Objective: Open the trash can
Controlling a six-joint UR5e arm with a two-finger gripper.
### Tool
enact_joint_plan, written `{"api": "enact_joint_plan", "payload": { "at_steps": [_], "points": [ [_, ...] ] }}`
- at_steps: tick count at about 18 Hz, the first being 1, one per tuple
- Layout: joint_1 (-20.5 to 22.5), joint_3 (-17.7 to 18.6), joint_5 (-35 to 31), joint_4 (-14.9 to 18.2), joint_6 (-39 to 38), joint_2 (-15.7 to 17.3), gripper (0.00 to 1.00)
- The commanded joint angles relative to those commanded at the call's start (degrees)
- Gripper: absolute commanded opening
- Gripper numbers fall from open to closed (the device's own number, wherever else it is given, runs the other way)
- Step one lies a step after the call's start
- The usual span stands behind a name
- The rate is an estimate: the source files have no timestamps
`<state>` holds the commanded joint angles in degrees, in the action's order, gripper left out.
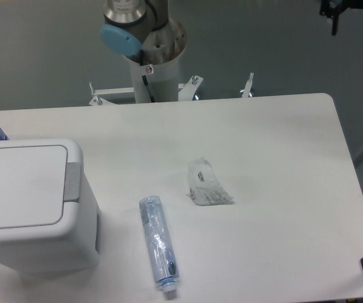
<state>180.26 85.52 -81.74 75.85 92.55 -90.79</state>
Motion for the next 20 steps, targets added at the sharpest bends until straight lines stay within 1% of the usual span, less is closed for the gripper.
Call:
{"api": "enact_joint_plan", "payload": {
  "at_steps": [3,5,8,10,12,13,15,16,17,20],
  "points": [
    [-0.18,0.0,0.0,0.0,-0.09,0.09,1.0],
    [-1.05,0.0,-0.17,0.0,-0.44,0.09,1.0],
    [-2.81,0.0,-0.35,-0.35,-6.04,0.0,1.0],
    [-5.09,-0.26,-0.96,-0.61,-9.3,0.09,1.0],
    [-7.72,0.0,-4.11,-0.79,-14.74,0.18,1.0],
    [-10.17,-0.17,-5.61,-0.79,-17.72,0.0,1.0],
    [-13.7,0.09,-7.64,-2.19,-24.14,-0.26,1.0],
    [-15.1,0.26,-7.73,-2.81,-27.56,-0.35,1.0],
    [-17.47,0.44,-7.82,-2.99,-32.38,-0.44,1.0],
    [-22.48,0.18,-7.65,-3.16,-43.12,-0.96,1.0]
  ]
}}
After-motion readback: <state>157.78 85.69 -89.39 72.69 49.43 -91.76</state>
